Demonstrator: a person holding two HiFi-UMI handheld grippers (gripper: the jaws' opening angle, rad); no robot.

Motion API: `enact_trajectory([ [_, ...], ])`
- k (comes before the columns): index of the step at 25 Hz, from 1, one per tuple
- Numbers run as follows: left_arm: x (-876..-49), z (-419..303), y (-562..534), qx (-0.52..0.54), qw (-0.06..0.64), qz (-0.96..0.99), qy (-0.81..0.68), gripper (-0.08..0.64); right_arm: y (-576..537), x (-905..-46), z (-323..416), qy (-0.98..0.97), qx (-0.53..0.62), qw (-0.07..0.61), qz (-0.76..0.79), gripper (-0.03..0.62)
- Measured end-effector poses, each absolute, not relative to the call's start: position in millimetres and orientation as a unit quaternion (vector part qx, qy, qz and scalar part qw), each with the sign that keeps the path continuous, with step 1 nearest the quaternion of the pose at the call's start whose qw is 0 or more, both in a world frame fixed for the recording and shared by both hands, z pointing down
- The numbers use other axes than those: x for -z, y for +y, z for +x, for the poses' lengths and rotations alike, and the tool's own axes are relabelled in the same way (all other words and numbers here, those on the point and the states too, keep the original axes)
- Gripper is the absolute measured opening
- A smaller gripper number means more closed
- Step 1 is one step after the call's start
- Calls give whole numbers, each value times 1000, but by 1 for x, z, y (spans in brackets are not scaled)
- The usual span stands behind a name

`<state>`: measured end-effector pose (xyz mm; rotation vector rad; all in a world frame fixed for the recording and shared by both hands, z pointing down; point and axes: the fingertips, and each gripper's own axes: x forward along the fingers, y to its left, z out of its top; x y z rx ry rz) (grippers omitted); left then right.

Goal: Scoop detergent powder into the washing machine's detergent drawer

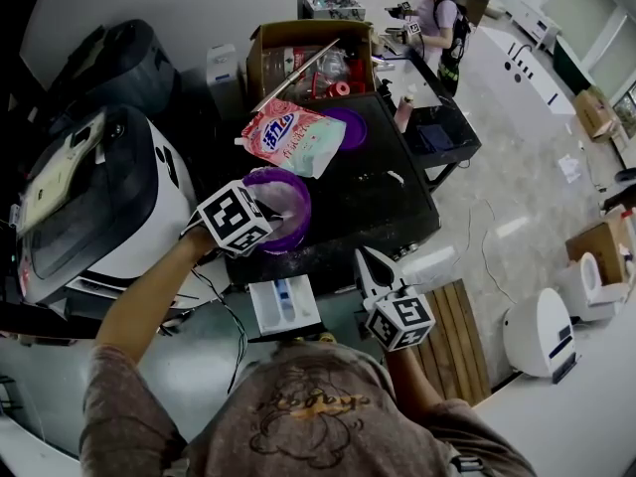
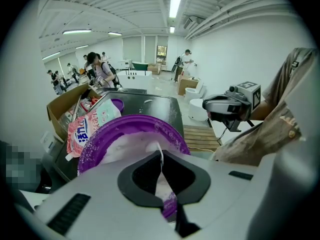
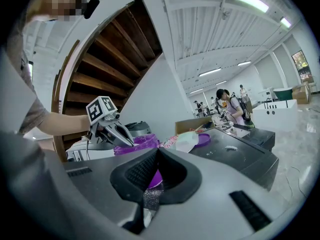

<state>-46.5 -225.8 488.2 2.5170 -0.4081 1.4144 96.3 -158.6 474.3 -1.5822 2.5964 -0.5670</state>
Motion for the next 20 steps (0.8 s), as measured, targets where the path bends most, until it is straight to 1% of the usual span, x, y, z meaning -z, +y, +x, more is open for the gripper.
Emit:
enact_trajectory([
  [10, -486, -44, -218, -472, 156, 860, -115, 25, -162, -475, 98, 840, 184, 27, -509, 2],
  [20, -477, -44, -213, -448, 202, 866, -95, 25, -168, -473, 93, 842, 194, 45, -502, 2],
])
